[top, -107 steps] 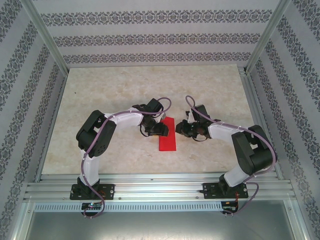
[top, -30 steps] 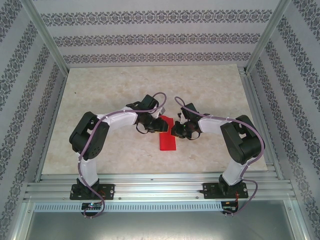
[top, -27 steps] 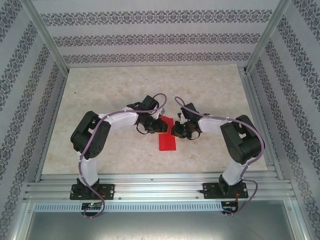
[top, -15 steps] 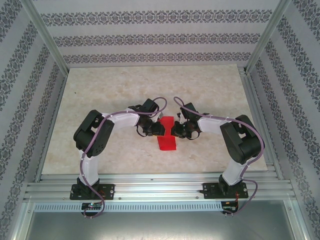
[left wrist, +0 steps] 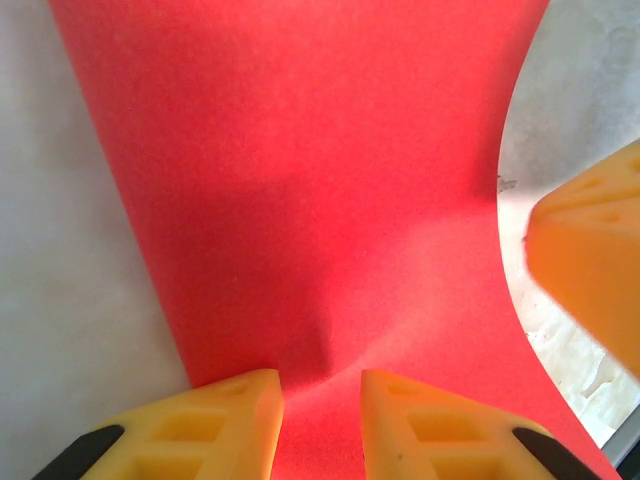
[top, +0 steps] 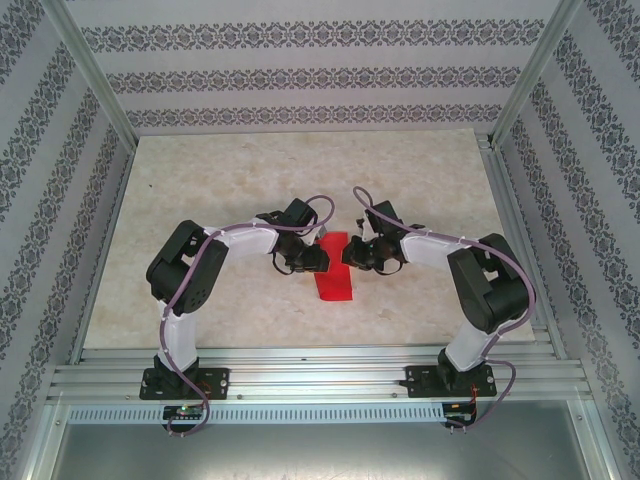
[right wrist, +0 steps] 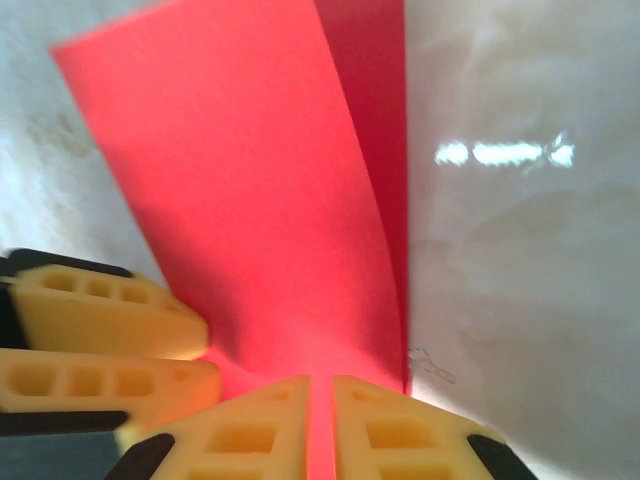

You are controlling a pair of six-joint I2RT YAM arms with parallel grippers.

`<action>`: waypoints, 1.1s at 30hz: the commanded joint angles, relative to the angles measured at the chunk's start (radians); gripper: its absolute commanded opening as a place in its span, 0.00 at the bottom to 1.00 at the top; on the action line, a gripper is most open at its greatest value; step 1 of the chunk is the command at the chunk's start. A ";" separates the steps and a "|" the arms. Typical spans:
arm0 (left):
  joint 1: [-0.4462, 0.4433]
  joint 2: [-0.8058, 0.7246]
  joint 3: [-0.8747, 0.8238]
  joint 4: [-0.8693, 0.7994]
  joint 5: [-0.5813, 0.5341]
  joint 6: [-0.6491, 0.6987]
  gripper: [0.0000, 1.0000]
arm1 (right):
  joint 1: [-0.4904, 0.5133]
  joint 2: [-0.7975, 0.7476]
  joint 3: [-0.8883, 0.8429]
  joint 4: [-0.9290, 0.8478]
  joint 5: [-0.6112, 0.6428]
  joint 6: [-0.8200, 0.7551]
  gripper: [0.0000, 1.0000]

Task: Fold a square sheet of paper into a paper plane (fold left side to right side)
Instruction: Hold the square sheet of paper at the center of the table, then first fold the square sheet of paper in half at the center of the table.

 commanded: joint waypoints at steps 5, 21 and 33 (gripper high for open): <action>-0.015 0.043 -0.048 -0.046 -0.055 0.018 0.30 | -0.006 0.048 0.065 0.144 -0.046 0.079 0.14; -0.025 0.037 -0.045 -0.055 -0.064 0.053 0.33 | 0.019 0.247 0.190 0.068 0.053 0.075 0.13; -0.066 -0.035 -0.131 -0.019 0.011 0.140 0.39 | 0.021 0.289 0.199 -0.008 0.126 0.050 0.12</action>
